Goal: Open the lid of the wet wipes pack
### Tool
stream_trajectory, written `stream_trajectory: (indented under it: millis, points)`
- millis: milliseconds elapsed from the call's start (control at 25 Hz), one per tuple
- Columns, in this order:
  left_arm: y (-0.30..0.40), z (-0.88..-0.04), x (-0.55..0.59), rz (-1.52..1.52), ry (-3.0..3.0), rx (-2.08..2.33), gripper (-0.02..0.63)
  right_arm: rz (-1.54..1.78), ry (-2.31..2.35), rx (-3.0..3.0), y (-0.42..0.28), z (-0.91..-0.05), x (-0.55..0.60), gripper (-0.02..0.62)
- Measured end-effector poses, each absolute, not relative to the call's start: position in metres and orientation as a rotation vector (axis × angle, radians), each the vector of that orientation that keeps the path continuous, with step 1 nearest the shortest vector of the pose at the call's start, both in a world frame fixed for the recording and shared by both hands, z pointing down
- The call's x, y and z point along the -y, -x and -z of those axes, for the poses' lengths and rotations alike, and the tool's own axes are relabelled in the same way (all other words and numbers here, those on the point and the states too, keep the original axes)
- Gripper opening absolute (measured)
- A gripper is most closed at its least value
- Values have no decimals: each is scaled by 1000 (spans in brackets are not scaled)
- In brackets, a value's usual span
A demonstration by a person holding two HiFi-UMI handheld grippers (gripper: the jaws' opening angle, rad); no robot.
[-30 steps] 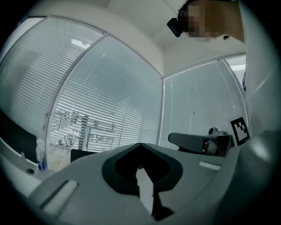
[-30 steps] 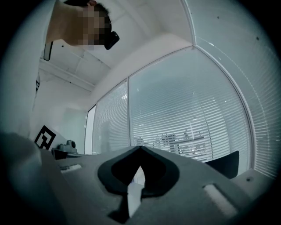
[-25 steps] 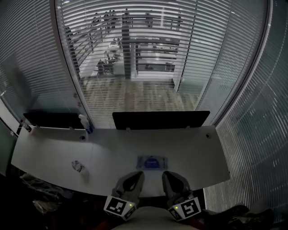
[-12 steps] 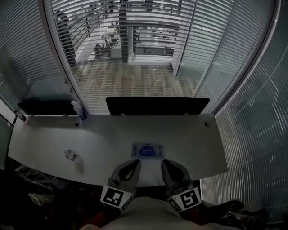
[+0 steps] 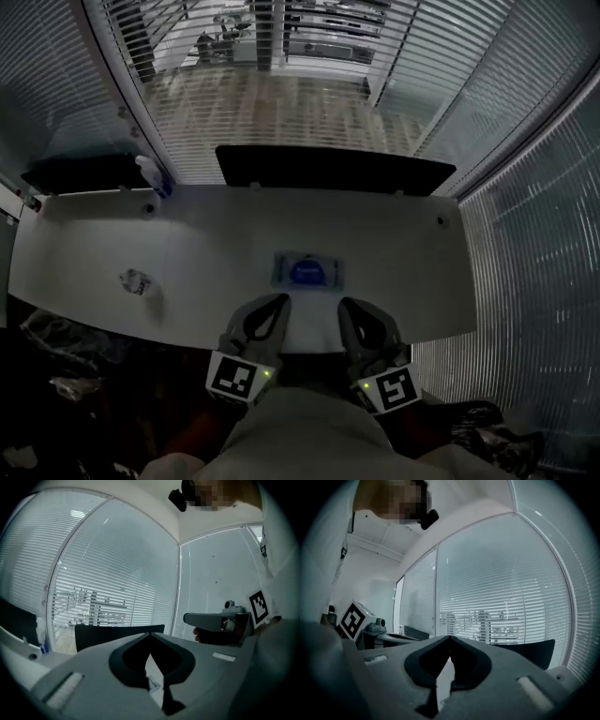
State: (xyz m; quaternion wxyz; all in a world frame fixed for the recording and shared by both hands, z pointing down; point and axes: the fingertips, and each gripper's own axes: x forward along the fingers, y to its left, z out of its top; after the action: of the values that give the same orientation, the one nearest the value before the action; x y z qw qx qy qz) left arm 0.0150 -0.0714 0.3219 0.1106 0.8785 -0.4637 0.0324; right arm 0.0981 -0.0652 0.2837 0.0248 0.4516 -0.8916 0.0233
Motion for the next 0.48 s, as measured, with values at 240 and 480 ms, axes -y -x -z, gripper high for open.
stream_trajectory:
  millis: [240,480]
  points:
    - [-18,-364,93,-192,-2544,1369,3,-101,-1335,2724,-97,-321,91,0]
    - [-20,-415,106,-247,-2496,1353,3,-159,-1294,2670,-99,-359,116,0]
